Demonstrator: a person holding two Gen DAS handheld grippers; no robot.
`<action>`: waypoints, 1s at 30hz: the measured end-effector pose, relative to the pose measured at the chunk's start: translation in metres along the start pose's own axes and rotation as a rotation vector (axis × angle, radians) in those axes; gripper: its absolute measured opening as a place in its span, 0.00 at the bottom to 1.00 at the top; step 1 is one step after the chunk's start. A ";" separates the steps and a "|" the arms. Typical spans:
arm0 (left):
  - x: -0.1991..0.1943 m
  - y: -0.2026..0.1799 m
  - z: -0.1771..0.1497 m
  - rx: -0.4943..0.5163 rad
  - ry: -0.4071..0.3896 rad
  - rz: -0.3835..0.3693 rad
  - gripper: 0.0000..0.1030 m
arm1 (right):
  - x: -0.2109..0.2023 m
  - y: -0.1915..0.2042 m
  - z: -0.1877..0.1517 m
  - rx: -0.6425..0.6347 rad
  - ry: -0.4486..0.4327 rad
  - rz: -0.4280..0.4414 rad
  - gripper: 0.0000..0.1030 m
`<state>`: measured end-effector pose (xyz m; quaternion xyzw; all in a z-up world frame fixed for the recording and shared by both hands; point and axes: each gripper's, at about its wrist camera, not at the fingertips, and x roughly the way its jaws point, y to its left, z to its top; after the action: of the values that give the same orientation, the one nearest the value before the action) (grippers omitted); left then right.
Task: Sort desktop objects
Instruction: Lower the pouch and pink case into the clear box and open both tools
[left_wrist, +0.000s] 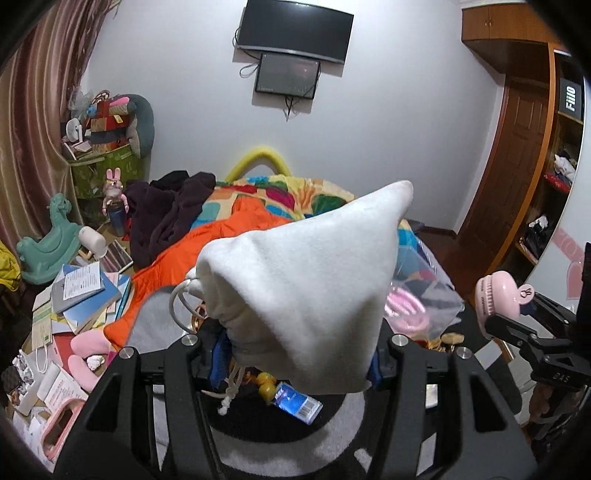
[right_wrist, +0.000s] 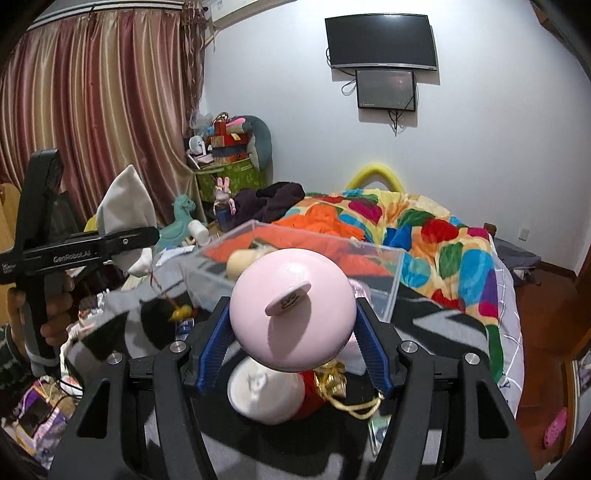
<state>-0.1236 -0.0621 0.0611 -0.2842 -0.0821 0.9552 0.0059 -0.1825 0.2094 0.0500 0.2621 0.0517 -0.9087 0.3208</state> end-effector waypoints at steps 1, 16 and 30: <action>0.000 -0.001 0.001 0.003 -0.006 -0.001 0.54 | 0.001 -0.001 0.001 0.003 -0.004 0.002 0.59; 0.039 -0.025 0.020 0.003 0.029 -0.090 0.54 | 0.034 -0.010 0.028 0.054 -0.009 0.008 0.59; 0.098 -0.017 0.016 0.005 0.117 -0.079 0.54 | 0.089 -0.038 0.021 0.146 0.078 0.035 0.59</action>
<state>-0.2150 -0.0422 0.0240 -0.3363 -0.0902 0.9361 0.0493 -0.2734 0.1842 0.0197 0.3208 -0.0069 -0.8935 0.3142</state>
